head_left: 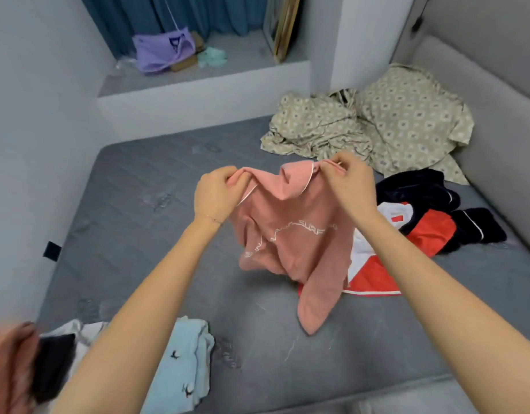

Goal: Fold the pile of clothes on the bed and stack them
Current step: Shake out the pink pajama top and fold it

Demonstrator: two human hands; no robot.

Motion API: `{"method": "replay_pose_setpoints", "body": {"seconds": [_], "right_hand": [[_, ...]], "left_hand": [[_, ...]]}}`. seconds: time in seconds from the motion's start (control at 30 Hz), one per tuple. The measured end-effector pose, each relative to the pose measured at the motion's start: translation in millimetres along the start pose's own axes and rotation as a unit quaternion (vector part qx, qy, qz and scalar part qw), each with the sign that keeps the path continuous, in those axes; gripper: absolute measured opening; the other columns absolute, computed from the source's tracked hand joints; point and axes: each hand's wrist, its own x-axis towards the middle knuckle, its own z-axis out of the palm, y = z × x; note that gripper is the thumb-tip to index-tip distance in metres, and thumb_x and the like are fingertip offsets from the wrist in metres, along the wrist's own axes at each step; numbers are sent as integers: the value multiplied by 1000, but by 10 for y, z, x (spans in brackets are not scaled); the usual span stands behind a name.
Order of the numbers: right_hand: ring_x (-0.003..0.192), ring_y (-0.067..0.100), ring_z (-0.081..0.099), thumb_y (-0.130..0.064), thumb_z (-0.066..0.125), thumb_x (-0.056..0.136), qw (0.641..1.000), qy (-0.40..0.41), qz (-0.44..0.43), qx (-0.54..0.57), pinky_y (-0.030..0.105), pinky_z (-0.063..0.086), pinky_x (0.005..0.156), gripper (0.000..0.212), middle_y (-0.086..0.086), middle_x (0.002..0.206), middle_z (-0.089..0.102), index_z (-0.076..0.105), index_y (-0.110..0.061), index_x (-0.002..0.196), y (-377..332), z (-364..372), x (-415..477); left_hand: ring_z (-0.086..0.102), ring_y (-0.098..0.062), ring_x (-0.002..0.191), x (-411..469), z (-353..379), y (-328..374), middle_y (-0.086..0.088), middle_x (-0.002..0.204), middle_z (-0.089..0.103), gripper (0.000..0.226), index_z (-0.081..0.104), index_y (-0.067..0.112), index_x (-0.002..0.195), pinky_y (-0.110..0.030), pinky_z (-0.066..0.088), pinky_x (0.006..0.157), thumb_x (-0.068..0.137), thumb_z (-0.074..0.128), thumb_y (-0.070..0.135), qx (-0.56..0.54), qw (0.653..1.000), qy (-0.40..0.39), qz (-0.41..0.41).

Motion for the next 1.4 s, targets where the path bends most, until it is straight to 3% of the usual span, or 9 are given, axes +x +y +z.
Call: {"method": "replay_pose_setpoints", "body": {"seconds": [0.27, 0.47, 0.6, 0.77, 0.9, 1.1, 1.2, 1.3, 1.4], "right_hand": [[78, 22, 62, -32, 62, 87, 998, 16, -54, 12, 38, 46, 72, 25, 6, 76, 69, 70, -10, 79, -912, -271, -83], [68, 12, 54, -24, 62, 87, 996, -26, -76, 41, 21, 37, 60, 24, 7, 72, 64, 70, -3, 77, -1367, -521, -283], [69, 10, 48, -18, 64, 87, 988, -87, -69, 112, 22, 35, 59, 26, 16, 71, 61, 67, 4, 74, -1593, -636, -375], [55, -1, 50, -14, 63, 88, 980, -110, -53, 154, 14, 34, 56, 30, 4, 66, 59, 57, -15, 59, -1787, -636, -460], [79, 19, 62, -14, 64, 88, 977, -106, -23, 183, 25, 38, 68, 17, 24, 97, 69, 66, -3, 75, -1892, -460, -472], [64, 2, 56, -7, 63, 88, 970, -111, 32, 215, 11, 42, 62, 11, 2, 73, 63, 70, 1, 90, -2012, -41, -488], [66, 7, 54, 0, 61, 87, 960, -105, 70, 250, 12, 42, 62, 12, 2, 71, 62, 70, 6, 92, -2039, 229, -500], [54, -3, 54, 2, 60, 87, 955, -104, 90, 263, 11, 41, 57, 19, -10, 54, 62, 65, -6, 70, -2038, 452, -524], [62, -3, 57, 1, 60, 88, 950, -113, 110, 268, 8, 44, 63, 10, -10, 61, 65, 69, -3, 85, -2000, 640, -600]], "left_hand": [[16, -14, 54, -13, -1107, 253, 2, 53, 16, 54, 24, 19, 53, -31, 14, 50, 85, 63, 36, -57, 995, 76, 2], [16, -15, 59, -162, -1547, 330, 0, 57, 16, 52, 27, 17, 55, -33, 14, 55, 83, 65, 37, -89, 988, 122, 16], [17, -14, 57, -206, -1636, 396, 0, 56, 17, 52, 29, 15, 54, -32, 15, 55, 83, 67, 35, -90, 988, 125, 17], [18, -16, 60, -200, -1671, 267, -3, 57, 19, 53, 31, 14, 53, -33, 16, 54, 84, 68, 37, -70, 993, 98, 11], [17, -17, 59, -170, -1717, 50, 0, 56, 17, 56, 25, 20, 52, -34, 15, 53, 85, 68, 34, -51, 995, 81, -1], [18, -17, 57, 27, -1842, -385, -1, 55, 19, 55, 27, 19, 51, -34, 16, 52, 85, 67, 35, -47, 997, 51, -24], [37, -18, 54, 99, -1845, -581, 1, 49, 40, 45, 46, 19, 50, -31, 28, 51, 85, 64, 38, 28, 999, 16, -44], [56, -14, 78, 149, -1824, -705, 8, 75, 64, 19, 66, 25, 71, -27, 38, 69, 87, 63, 35, 59, 998, -20, -27], [59, -17, 82, 152, -1759, -743, 6, 78, 63, 24, 66, 17, 76, -28, 40, 73, 92, 57, 34, 66, 997, -29, -24]]}}
